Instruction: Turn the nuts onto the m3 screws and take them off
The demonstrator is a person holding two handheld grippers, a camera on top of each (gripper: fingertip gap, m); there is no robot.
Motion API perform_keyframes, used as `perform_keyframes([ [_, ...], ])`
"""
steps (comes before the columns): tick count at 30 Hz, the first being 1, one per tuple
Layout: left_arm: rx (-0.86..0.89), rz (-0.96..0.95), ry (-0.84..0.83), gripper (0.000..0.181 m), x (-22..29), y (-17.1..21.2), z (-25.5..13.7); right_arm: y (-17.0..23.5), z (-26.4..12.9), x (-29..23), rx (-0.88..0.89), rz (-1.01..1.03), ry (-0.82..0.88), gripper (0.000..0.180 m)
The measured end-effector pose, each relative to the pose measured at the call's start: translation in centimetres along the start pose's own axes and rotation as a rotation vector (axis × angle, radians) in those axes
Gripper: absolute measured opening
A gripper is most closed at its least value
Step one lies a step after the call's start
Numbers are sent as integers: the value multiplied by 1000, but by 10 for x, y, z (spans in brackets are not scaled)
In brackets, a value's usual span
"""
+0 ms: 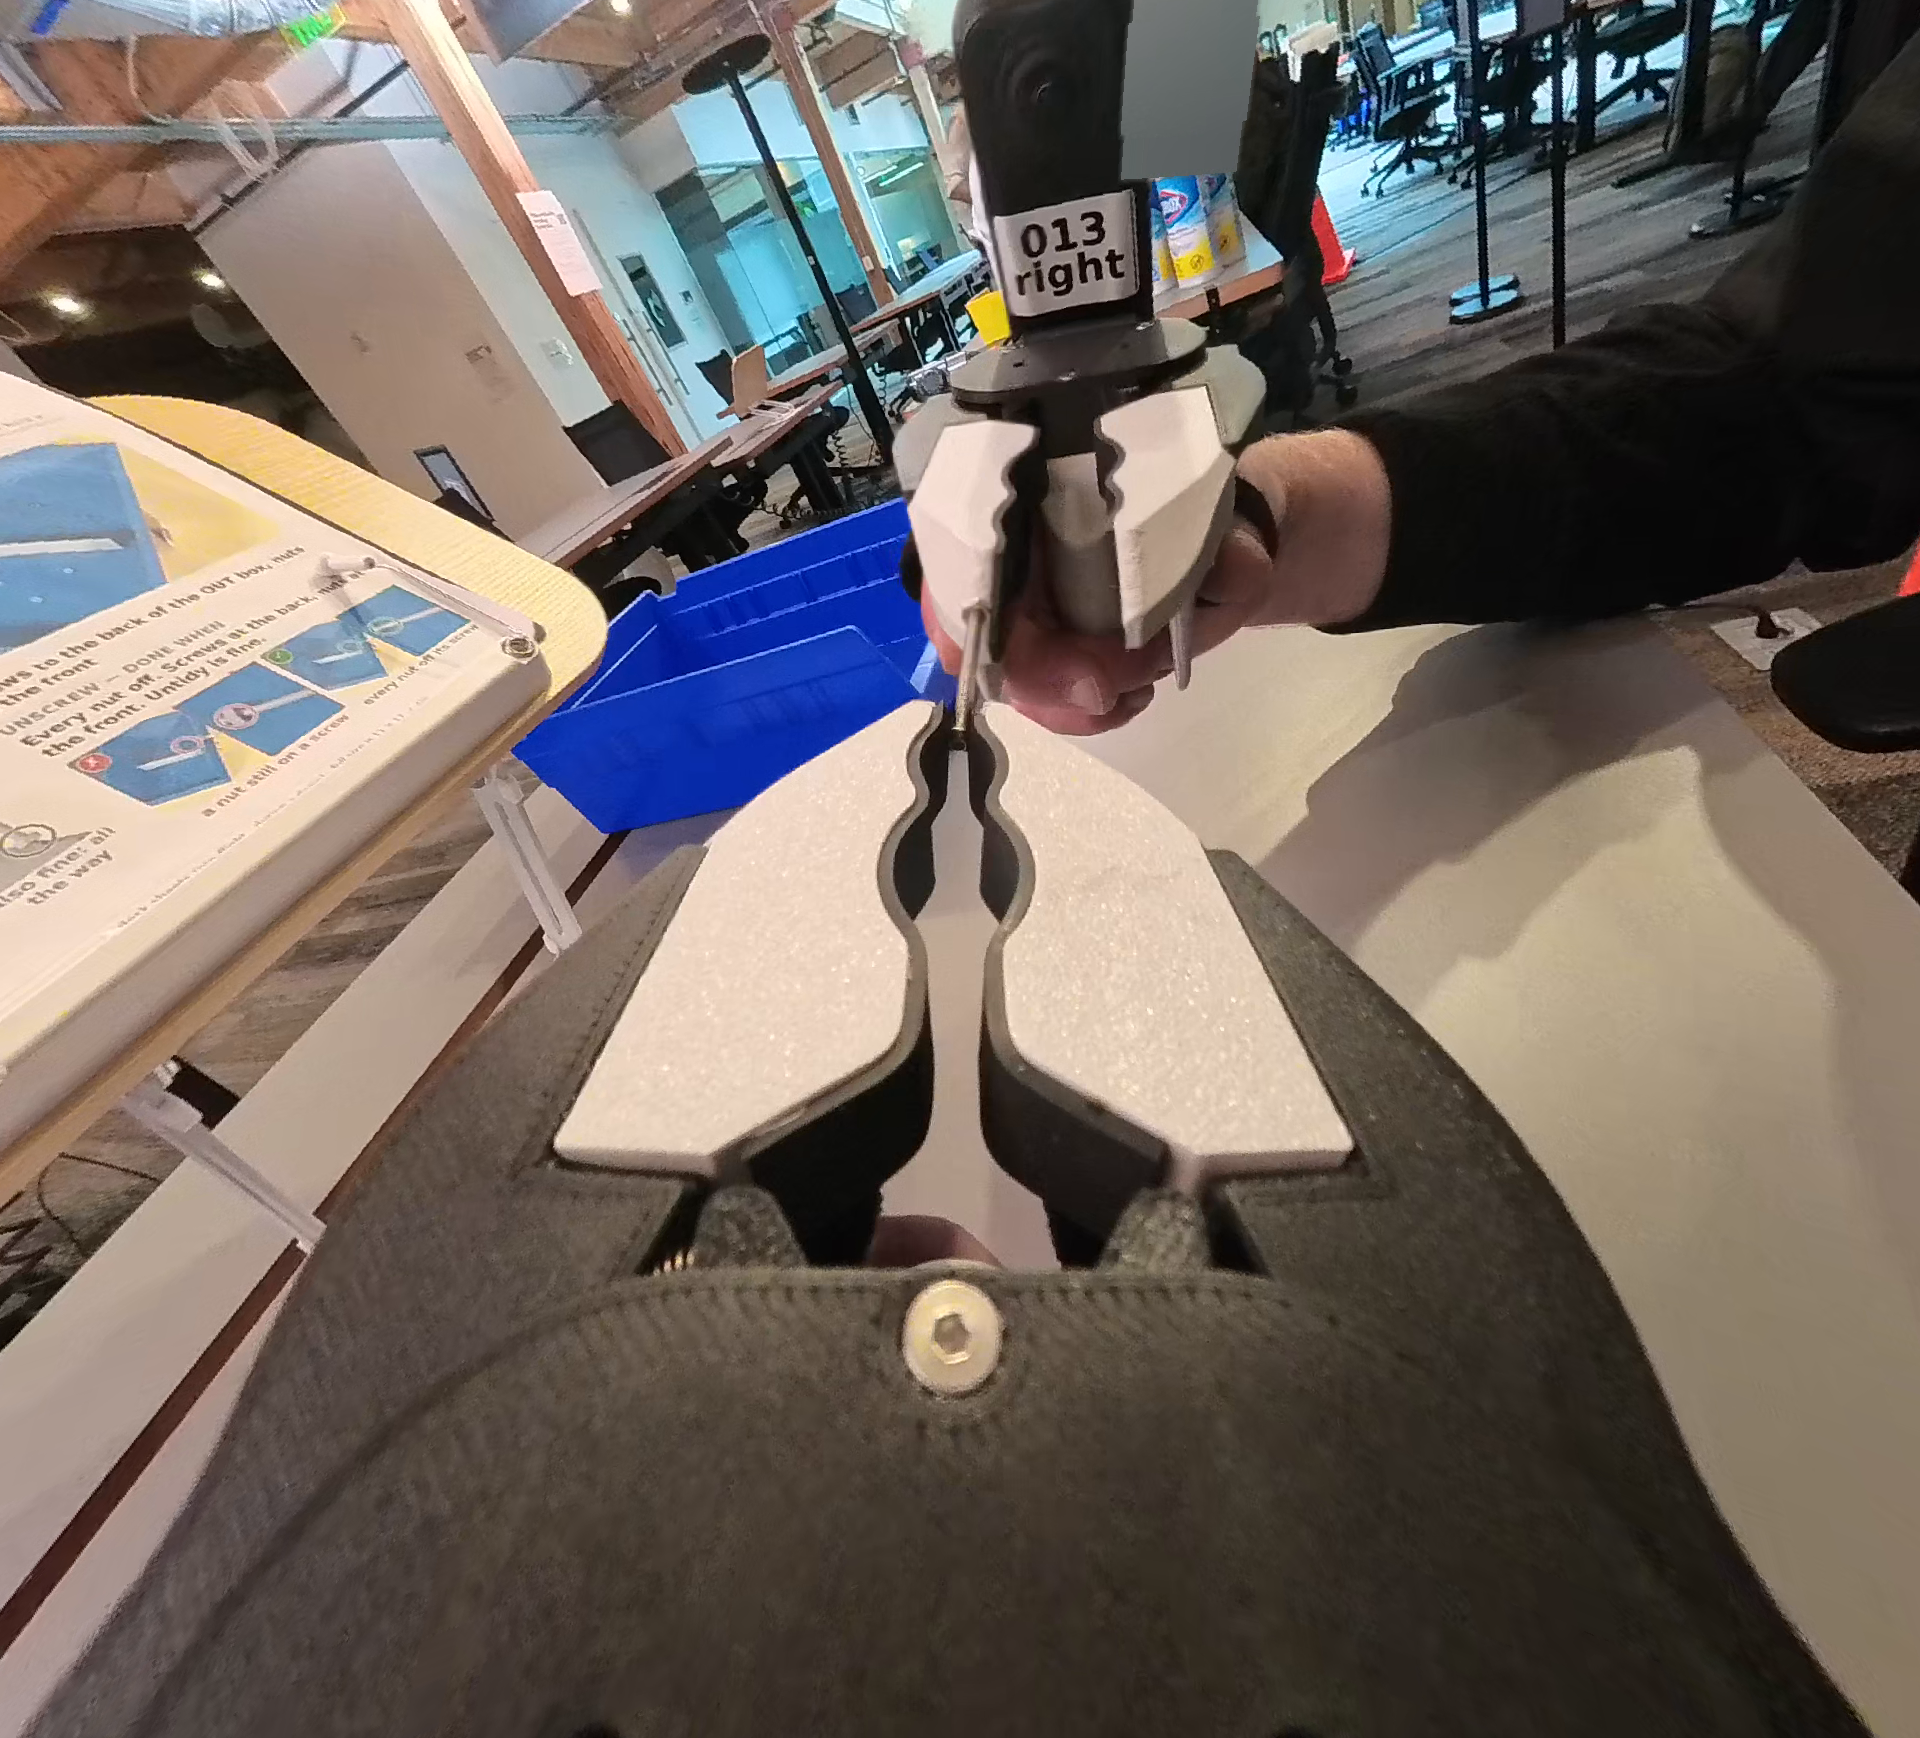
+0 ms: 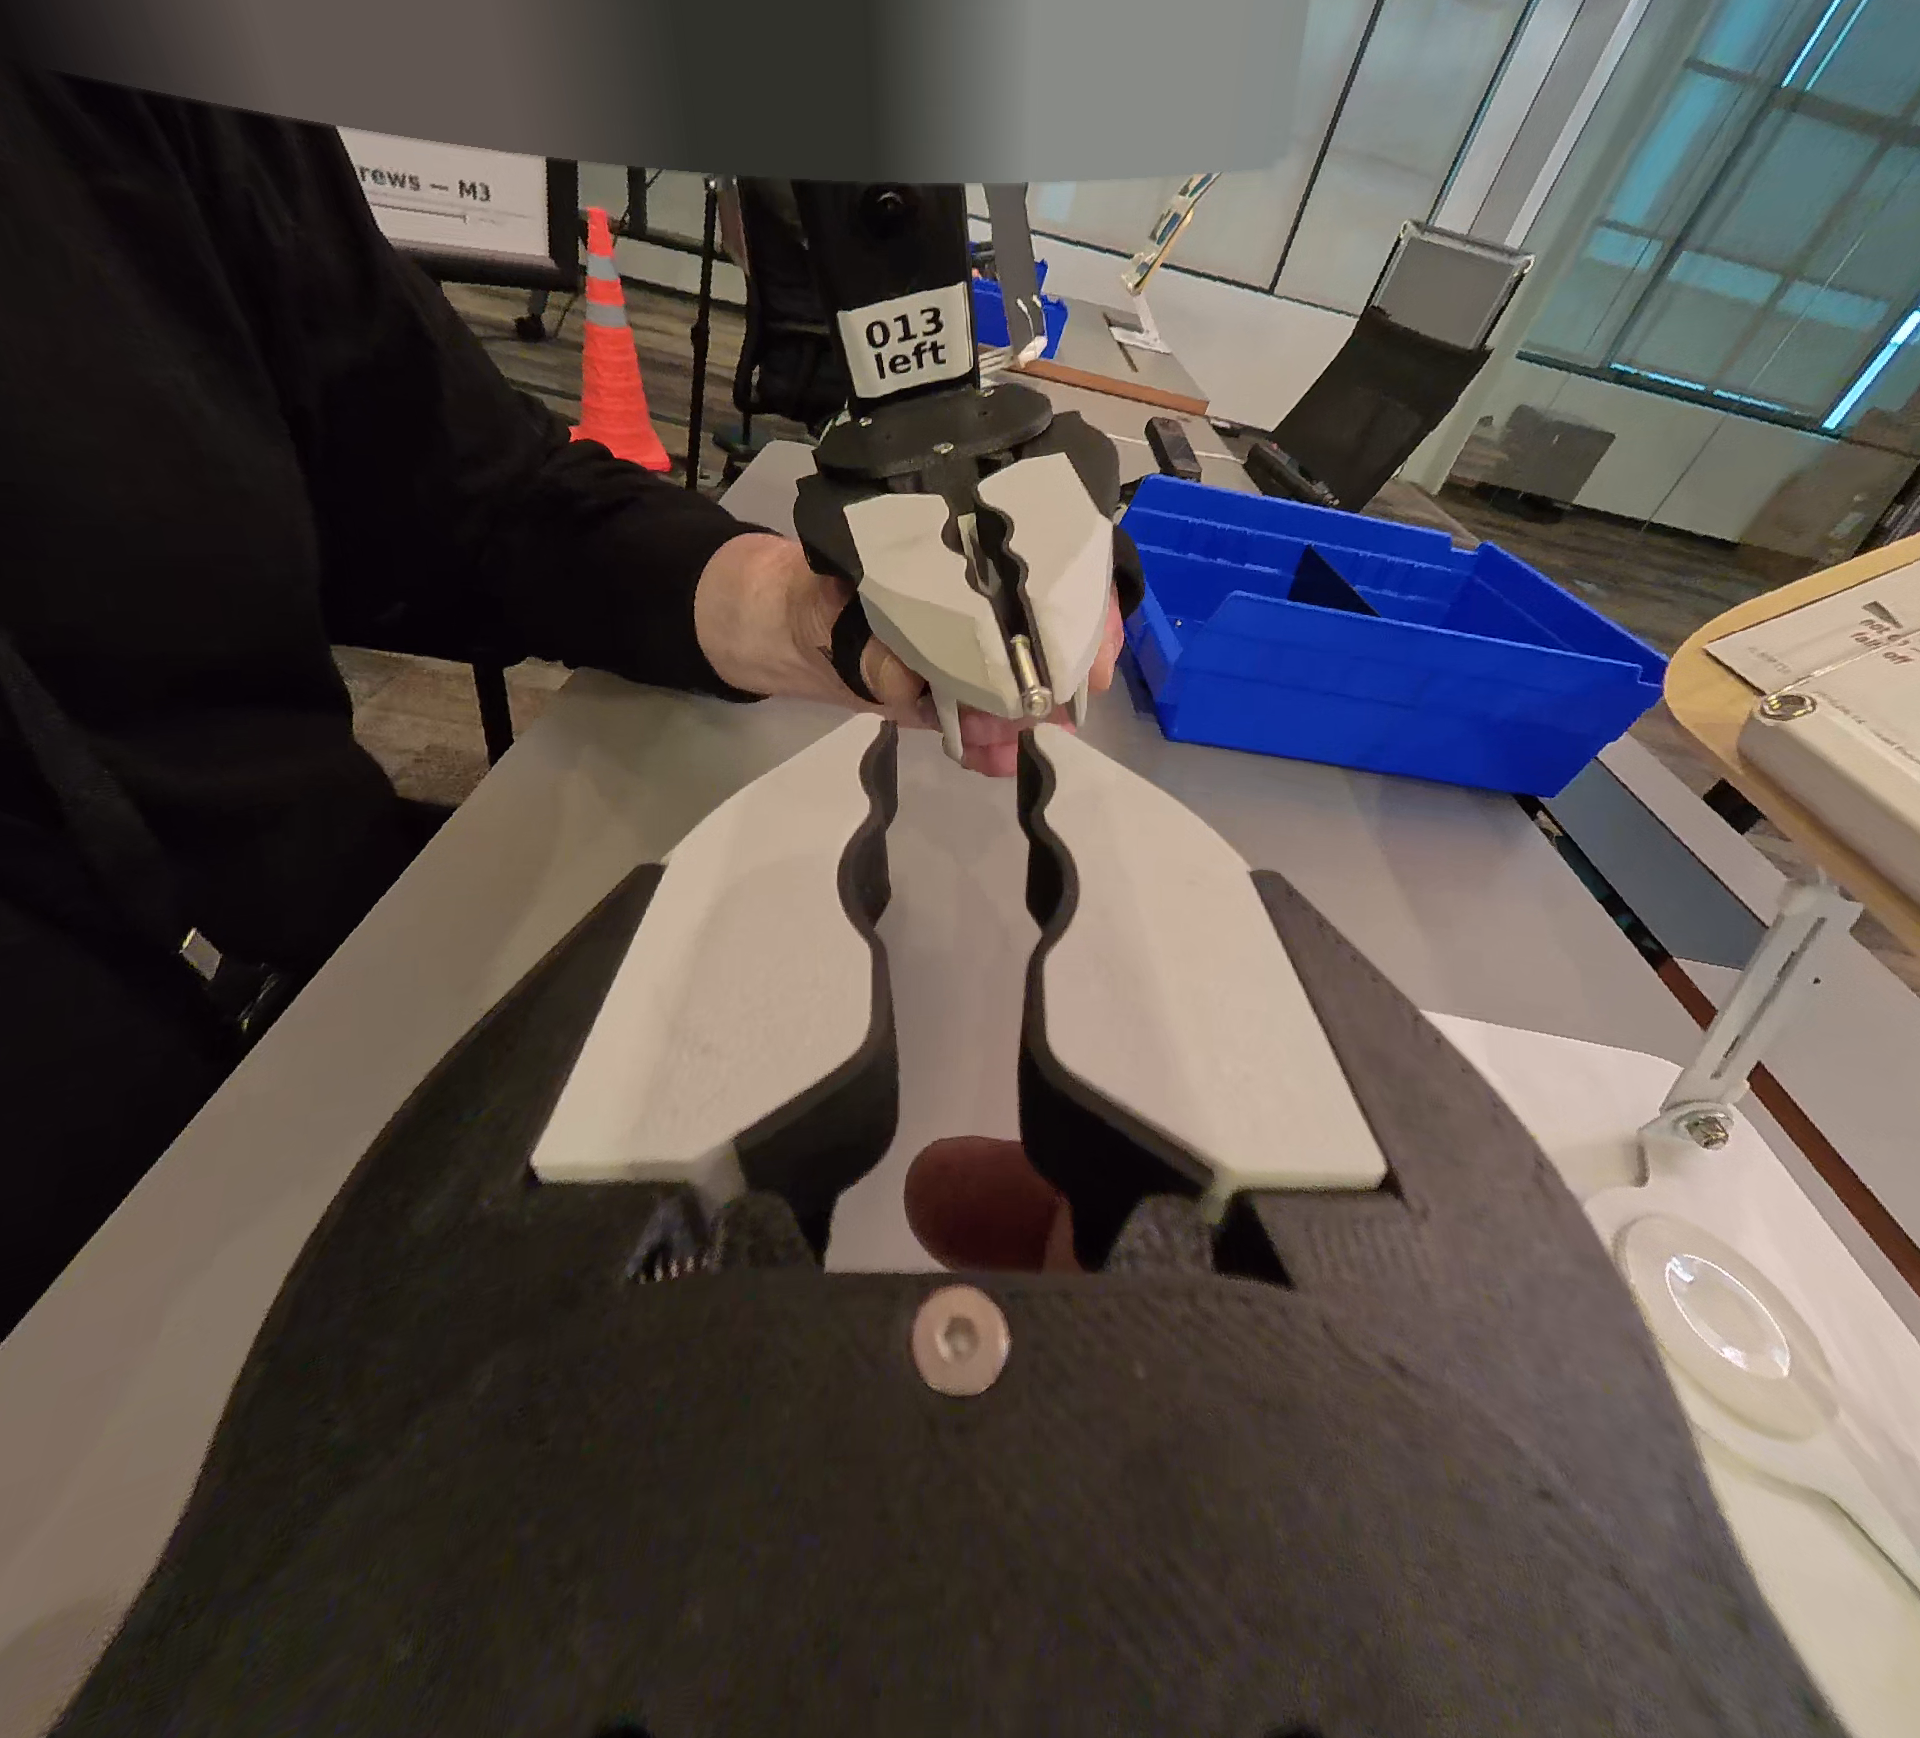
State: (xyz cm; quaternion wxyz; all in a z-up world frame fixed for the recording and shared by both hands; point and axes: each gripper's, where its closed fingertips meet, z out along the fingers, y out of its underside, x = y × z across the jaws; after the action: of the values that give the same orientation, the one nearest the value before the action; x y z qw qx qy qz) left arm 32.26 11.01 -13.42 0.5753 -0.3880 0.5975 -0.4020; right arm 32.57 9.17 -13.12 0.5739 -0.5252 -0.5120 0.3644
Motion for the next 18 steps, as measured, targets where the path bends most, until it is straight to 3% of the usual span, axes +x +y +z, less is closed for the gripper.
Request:
perform_keyframes([
  [7,-5,3,5,3,1,1,1,-8,-3,6,43,-1,40,28],
  [18,6,2,-2,3,0,-1,0,3,1,-1,-14,2,1,21],
])
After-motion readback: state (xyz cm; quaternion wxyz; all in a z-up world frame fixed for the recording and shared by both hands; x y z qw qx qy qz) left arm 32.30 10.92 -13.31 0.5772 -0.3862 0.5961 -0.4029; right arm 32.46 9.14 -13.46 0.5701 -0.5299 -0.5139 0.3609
